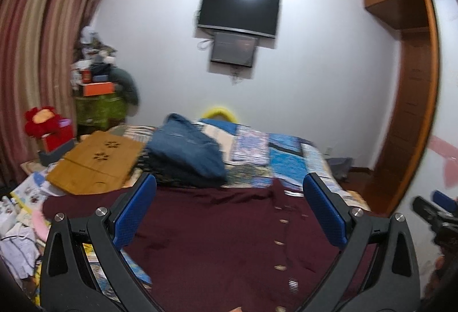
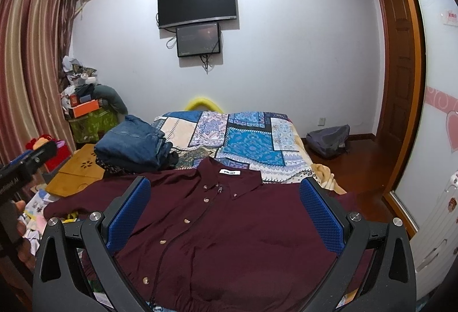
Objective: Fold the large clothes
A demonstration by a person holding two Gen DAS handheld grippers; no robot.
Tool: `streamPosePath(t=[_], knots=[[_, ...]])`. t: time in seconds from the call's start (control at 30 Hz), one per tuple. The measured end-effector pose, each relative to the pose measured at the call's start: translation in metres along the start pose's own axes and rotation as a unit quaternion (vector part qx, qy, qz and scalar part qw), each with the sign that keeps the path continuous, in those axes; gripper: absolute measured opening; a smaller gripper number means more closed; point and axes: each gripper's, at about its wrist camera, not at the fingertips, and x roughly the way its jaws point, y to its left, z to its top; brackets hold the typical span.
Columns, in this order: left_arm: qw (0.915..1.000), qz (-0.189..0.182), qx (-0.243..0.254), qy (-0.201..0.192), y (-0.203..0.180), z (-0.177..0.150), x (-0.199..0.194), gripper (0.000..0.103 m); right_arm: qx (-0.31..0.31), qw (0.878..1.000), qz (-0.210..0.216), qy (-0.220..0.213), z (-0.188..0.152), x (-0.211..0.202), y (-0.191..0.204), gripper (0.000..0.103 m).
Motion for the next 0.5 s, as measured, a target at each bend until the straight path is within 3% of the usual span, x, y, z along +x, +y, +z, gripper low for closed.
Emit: streamPosePath(t=[0.27, 0.5], knots=[[0.9923, 0.119, -0.029, 0.017, 0.077, -0.004, 0.041, 0.103, 0.009, 1.0, -0.013, 0.027, 0.005, 0.036, -0.011, 0.103], [0.9729, 0.193, -0.081, 0.099, 0.165, -0.036, 0.089, 0.103, 0.015, 0.998, -0.025, 0.06, 0.005, 0.066, -0.017, 0.103]])
